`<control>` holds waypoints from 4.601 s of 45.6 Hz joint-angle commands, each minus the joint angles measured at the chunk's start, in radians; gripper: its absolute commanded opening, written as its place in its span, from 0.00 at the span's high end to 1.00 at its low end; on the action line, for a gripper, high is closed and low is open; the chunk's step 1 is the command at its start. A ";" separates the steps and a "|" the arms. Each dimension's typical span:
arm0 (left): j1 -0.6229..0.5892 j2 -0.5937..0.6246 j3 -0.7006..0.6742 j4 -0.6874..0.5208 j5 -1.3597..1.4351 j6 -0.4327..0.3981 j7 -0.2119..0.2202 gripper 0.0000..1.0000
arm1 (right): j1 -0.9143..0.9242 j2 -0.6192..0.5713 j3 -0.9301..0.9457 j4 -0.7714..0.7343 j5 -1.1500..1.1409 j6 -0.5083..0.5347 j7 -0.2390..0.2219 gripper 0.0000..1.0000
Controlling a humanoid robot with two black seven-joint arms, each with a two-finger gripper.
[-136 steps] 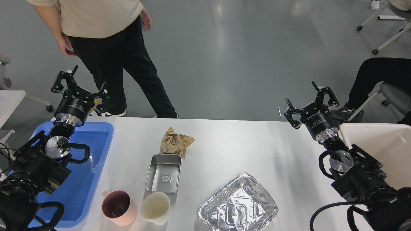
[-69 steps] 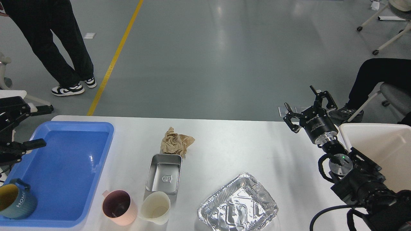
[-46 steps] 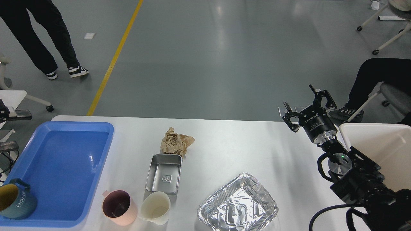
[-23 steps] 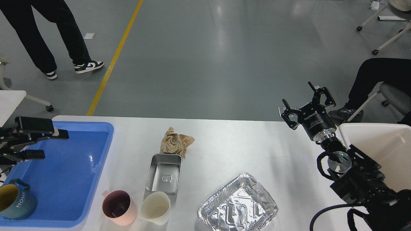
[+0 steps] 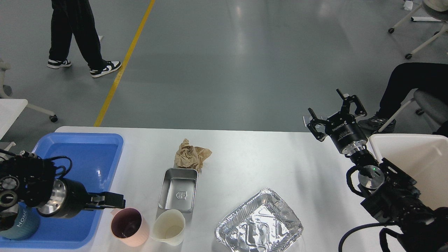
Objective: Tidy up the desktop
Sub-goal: 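Reach the left gripper to the pink cup and grasp it, then lift the pink cup with the left gripper over the blue bin, then lower the pink cup into the blue bin and open the left gripper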
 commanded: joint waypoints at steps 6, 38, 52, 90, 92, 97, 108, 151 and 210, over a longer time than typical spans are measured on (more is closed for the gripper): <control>0.110 -0.100 0.003 0.022 0.122 0.056 0.028 0.10 | -0.004 -0.013 0.000 0.000 0.000 0.003 -0.002 0.00; 0.164 -0.172 0.014 0.081 0.225 0.051 0.028 1.00 | -0.023 -0.030 0.000 0.026 0.000 0.003 0.000 0.00; 0.137 -0.143 -0.015 0.051 0.211 -0.045 0.031 1.00 | -0.023 -0.033 -0.002 0.029 0.000 0.001 -0.002 0.00; -0.216 0.354 -0.327 0.164 -0.276 -0.381 0.086 1.00 | -0.020 -0.036 -0.031 0.126 -0.002 -0.045 -0.003 0.00; -0.180 0.336 -0.311 0.221 -0.251 -0.381 0.079 1.00 | -0.020 -0.037 -0.032 0.127 -0.002 -0.045 -0.003 0.00; -0.095 0.230 -0.316 0.377 -0.162 -0.381 0.060 1.00 | -0.020 -0.039 -0.034 0.127 -0.002 -0.045 -0.003 0.00; 0.051 0.092 -0.342 0.436 0.010 -0.381 -0.041 1.00 | -0.041 -0.042 -0.034 0.129 -0.002 -0.042 -0.003 0.00; 0.428 -0.048 -0.537 0.506 0.395 -0.357 -0.269 1.00 | -0.070 -0.051 -0.034 0.129 -0.002 -0.037 -0.002 0.00; 0.405 -0.097 -0.535 0.563 0.404 -0.228 -0.294 0.82 | -0.093 -0.048 -0.034 0.170 -0.002 -0.042 -0.002 0.00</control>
